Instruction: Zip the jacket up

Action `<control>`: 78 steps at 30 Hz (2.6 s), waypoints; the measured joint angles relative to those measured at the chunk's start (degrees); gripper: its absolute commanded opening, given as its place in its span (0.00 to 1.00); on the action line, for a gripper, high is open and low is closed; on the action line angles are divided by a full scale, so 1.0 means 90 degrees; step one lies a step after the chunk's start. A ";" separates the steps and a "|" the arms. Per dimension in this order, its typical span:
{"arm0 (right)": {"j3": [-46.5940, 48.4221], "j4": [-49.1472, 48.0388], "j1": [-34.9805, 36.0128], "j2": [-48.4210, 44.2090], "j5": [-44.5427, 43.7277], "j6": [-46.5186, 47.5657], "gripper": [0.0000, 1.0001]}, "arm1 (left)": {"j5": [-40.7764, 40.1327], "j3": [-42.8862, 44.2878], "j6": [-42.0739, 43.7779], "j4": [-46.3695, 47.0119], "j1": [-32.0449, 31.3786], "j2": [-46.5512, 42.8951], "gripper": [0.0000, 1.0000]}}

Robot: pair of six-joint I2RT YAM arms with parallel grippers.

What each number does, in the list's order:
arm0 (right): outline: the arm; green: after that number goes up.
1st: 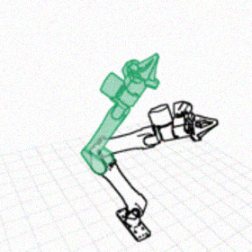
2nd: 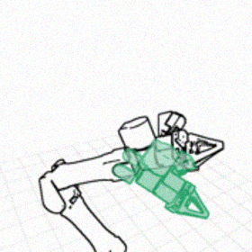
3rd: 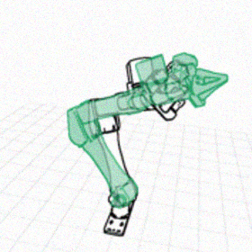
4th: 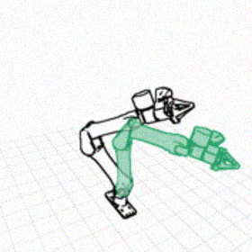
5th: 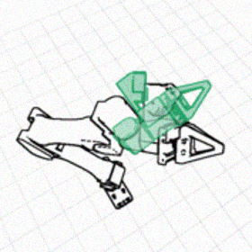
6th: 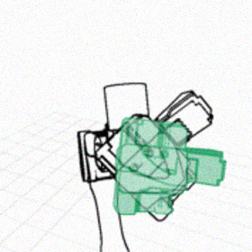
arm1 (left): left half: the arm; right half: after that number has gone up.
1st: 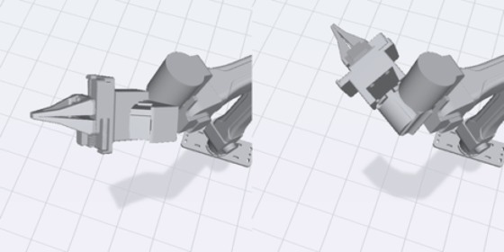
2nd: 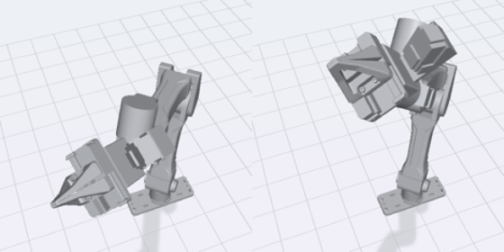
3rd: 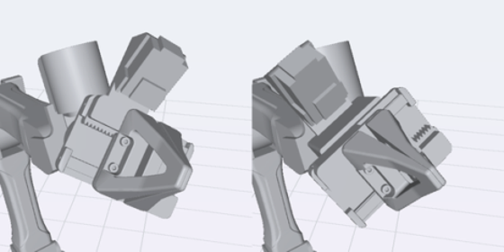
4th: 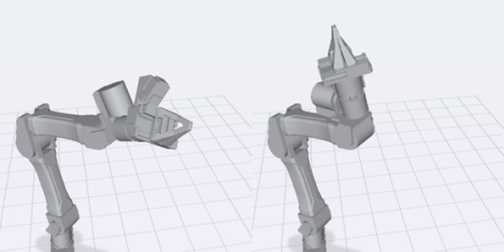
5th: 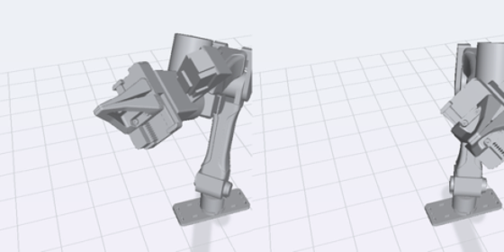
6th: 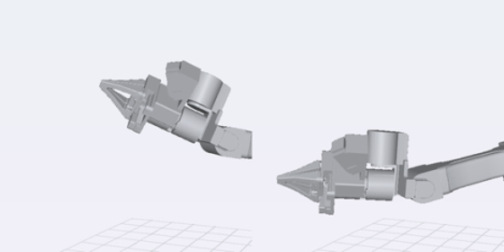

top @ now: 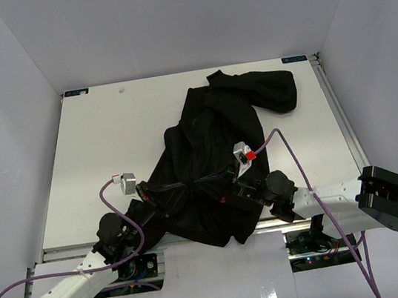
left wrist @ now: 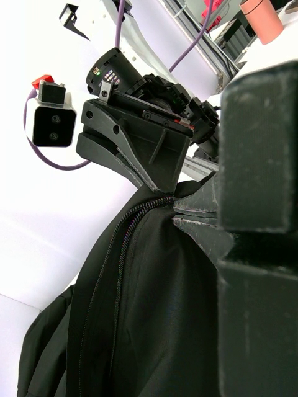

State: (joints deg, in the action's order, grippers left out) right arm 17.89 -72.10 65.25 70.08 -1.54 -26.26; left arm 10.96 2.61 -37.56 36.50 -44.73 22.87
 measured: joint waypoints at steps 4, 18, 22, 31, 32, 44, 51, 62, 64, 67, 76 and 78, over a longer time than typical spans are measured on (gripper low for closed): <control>0.0000 0.0000 0.0000 -0.0008 -0.0002 0.0012 0.08 | 0.0002 0.0000 0.0000 0.0003 0.0000 0.0000 0.00; 0.0000 0.0015 -0.0005 -0.0097 0.0037 -0.0043 0.08 | 0.0022 0.0000 0.0000 0.0050 0.0000 -0.0019 0.00; 0.0000 0.0013 -0.0078 -0.0097 0.0201 -0.0180 0.08 | 0.0043 0.0000 0.0000 0.0076 0.0000 -0.0017 0.00; 0.0000 -0.0007 -0.0351 -0.0050 0.0741 -0.0594 0.08 | 0.0120 0.0000 0.0000 0.0084 0.0000 -0.0023 0.00; 0.0000 -0.0011 -0.0372 -0.0031 0.0790 -0.0639 0.08 | 0.0143 0.0000 0.0000 0.0084 0.0000 -0.0022 0.00; -0.0002 -0.0061 -0.0542 0.0212 0.1161 -0.0997 0.08 | 0.0392 0.0000 0.0000 0.0144 0.0000 0.0178 0.00; -0.0086 -0.0128 -0.0576 0.0212 0.1180 -0.1040 0.08 | 0.0441 0.0000 0.0000 0.0134 0.0000 0.0200 0.00; -0.0192 -0.0153 -0.0578 0.0095 0.1077 -0.0981 0.08 | 0.0483 0.0000 0.0005 0.0123 0.0000 0.0240 0.00; -0.0192 -0.0152 -0.0576 0.0085 0.1057 -0.0957 0.08 | 0.0481 0.0000 0.0005 0.0129 0.0000 0.0252 0.00; -0.0192 -0.0150 -0.0578 0.0083 0.1044 -0.0920 0.08 | 0.0481 0.0000 0.0007 0.0140 0.0000 0.0281 0.00; -0.0204 -0.0141 -0.0580 -0.0016 0.0988 -0.0870 0.08 | 0.0473 0.0000 0.0024 0.0128 0.0000 0.0323 0.00; -0.0204 -0.0141 -0.0583 -0.0035 0.0969 -0.0870 0.08 | 0.0464 0.0000 0.0033 0.0115 0.0000 0.0321 0.00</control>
State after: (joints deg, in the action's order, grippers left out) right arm 16.05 -73.36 60.01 69.77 7.18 -34.09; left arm 15.14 2.61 -37.26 37.54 -44.73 25.76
